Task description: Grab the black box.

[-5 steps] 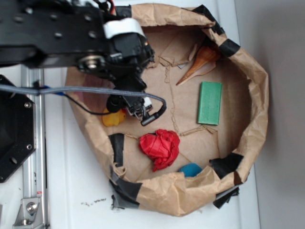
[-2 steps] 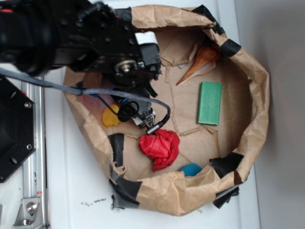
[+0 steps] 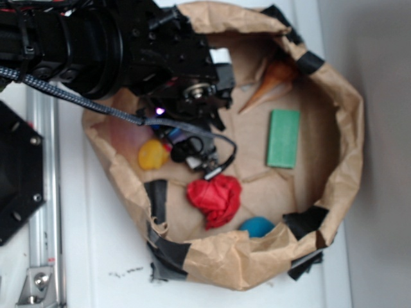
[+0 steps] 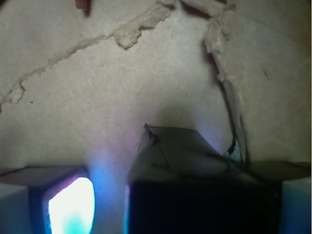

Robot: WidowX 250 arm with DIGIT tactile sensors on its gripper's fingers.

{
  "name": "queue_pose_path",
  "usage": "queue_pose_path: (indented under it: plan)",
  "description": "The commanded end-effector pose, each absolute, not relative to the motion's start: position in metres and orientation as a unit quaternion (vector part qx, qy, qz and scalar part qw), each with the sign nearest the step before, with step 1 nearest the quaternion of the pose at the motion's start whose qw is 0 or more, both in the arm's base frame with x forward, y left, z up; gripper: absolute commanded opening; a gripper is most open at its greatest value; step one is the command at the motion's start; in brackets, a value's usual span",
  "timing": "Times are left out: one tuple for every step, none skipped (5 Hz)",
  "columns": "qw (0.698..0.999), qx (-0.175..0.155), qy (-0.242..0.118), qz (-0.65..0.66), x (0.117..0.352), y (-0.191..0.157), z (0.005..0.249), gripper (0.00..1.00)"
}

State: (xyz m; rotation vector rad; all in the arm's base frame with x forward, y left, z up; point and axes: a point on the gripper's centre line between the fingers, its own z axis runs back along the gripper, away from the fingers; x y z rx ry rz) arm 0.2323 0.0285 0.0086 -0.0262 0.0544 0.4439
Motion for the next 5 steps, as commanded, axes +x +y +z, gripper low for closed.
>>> queue_pose_path:
  plan:
    - [0.979,-0.006,-0.009,0.202,0.225,0.024,0.025,0.00]
    - [0.980,0.012,-0.027,0.196,0.228,0.030,0.046,0.00]
    - [0.985,0.051,-0.074,0.148,0.239,0.039,0.084,0.00]
    - [0.990,0.047,-0.112,0.073,0.256,0.033,0.114,0.00]
    - [0.994,0.058,-0.094,-0.013,0.281,0.005,0.131,0.00]
